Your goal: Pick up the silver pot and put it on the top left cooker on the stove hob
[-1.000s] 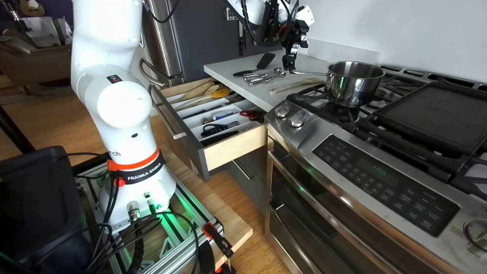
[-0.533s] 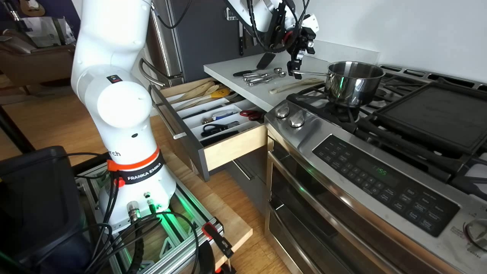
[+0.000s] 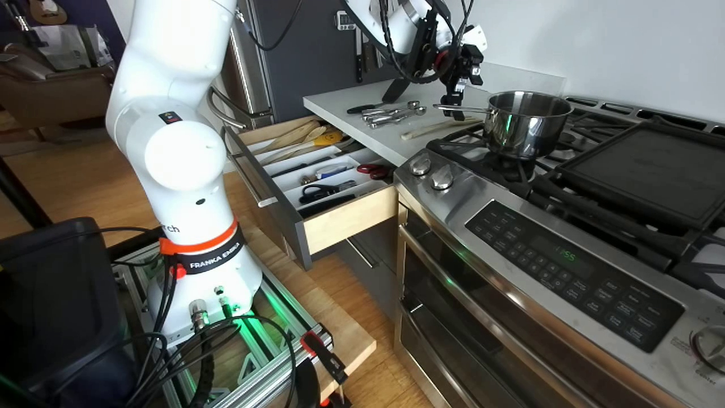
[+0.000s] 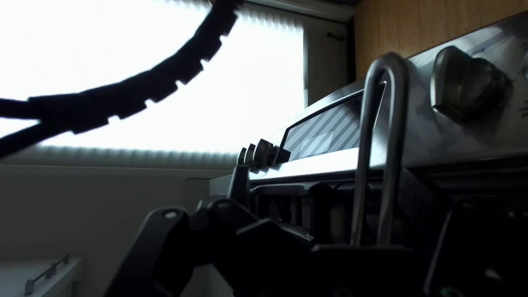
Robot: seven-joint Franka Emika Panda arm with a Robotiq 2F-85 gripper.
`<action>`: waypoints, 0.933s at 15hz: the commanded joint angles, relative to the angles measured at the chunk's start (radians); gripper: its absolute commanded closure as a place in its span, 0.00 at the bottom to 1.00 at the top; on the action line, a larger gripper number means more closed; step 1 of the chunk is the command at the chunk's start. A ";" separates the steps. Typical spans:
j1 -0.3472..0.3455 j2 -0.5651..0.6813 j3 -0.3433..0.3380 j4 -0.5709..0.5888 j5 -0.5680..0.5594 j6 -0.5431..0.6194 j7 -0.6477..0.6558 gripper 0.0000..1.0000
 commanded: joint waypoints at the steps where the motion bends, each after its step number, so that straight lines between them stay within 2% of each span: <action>1: 0.015 0.050 -0.023 0.040 -0.027 -0.002 0.035 0.17; 2: 0.017 0.058 -0.025 0.046 -0.027 -0.008 0.053 0.26; 4: 0.023 0.077 -0.031 0.057 -0.034 -0.016 0.085 0.20; 5: 0.027 0.082 -0.032 0.055 -0.040 -0.019 0.101 0.24; 6: 0.032 0.086 -0.033 0.052 -0.042 -0.023 0.121 0.22; 11: 0.060 0.092 -0.030 0.036 -0.041 -0.061 0.221 0.27; 13: 0.068 0.092 -0.028 0.034 -0.040 -0.077 0.250 0.33; 14: 0.071 0.090 -0.027 0.034 -0.042 -0.084 0.262 0.39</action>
